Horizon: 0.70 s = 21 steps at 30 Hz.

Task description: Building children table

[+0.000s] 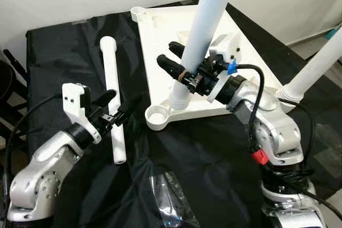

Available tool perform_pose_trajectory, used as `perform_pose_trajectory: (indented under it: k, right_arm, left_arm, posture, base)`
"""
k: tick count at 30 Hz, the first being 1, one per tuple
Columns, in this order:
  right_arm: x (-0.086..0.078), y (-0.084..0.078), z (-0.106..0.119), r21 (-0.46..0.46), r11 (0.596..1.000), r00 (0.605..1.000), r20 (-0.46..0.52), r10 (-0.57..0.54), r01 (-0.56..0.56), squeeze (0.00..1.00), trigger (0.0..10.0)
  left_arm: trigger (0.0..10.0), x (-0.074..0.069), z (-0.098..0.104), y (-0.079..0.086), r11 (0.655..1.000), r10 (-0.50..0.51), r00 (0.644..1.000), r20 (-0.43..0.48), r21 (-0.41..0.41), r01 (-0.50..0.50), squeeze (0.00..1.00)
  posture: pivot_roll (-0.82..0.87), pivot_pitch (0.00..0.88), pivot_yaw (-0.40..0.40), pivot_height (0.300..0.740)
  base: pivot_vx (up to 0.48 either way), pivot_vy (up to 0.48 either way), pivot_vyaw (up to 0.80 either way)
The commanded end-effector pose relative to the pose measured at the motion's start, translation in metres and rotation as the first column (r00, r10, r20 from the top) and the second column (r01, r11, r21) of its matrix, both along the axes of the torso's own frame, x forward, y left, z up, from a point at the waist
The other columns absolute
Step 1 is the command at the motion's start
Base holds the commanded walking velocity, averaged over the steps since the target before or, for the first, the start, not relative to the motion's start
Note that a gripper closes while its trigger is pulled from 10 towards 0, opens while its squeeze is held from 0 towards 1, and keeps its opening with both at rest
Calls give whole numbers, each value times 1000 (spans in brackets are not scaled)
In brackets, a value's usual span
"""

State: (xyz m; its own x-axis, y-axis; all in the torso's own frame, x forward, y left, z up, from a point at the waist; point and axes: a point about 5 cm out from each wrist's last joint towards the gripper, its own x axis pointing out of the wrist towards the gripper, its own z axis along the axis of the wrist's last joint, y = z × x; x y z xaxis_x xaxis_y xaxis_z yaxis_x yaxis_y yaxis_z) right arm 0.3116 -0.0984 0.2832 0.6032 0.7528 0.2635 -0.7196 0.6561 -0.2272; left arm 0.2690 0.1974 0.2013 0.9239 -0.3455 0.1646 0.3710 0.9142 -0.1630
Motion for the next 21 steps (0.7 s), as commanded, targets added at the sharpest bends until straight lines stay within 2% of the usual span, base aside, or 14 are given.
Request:
perform_pose_trajectory:
  k: [1, 6, 8, 13, 15, 19, 21]
  right_arm:
    - [0, -1, -2, 3, 1000, 1000, 8, -13, 13, 0, 10000]
    - [2, -4, -13, 8, 998, 998, -28, -63, 63, 0, 10000]
    - [2, -4, -13, 8, 998, 998, -28, -63, 63, 0, 10000]
    - [-1, -3, -29, -2, 997, 994, -69, -81, 81, 0, 10000]
    - [1, -7, -31, 24, 992, 990, -70, -120, 122, 0, 10000]
    - [1, -8, -30, 56, 990, 990, -65, -124, 127, 0, 10000]
    - [0, -10, -22, 115, 988, 994, -39, -100, 103, 0, 10000]
  left_arm:
    - [10000, -1, -6, 4, 999, 38, 999, -16, -7, -38, 0]
    - [10000, -5, -9, 10, 995, 99, 995, -31, -21, -99, 0]
    - [10000, -5, -9, 10, 995, 99, 995, -31, -21, -99, 0]
    - [10000, -8, -13, 8, 992, 123, 991, -44, -20, -124, 0]
    - [10000, -10, -14, 4, 992, 121, 991, -51, -13, -122, 0]
    - [10000, -11, -16, 2, 993, 121, 991, -55, -3, -122, 0]
    - [10000, -12, -18, -2, 993, 120, 991, -64, -1, -121, 0]
  posture:
    - [22, 196, -26, 740]
    - [24, 209, -21, 740]
    - [24, 209, -21, 740]
    - [23, 222, -17, 740]
    - [24, 227, -15, 740]
    - [27, 230, -12, 740]
    - [29, 232, -10, 740]
  base:
    - [0, 0, 0]
    - [0, 0, 0]
    - [0, 0, 0]
    - [0, 0, 0]
    - [0, 0, 0]
    - [0, 0, 0]
    - [0, 0, 0]
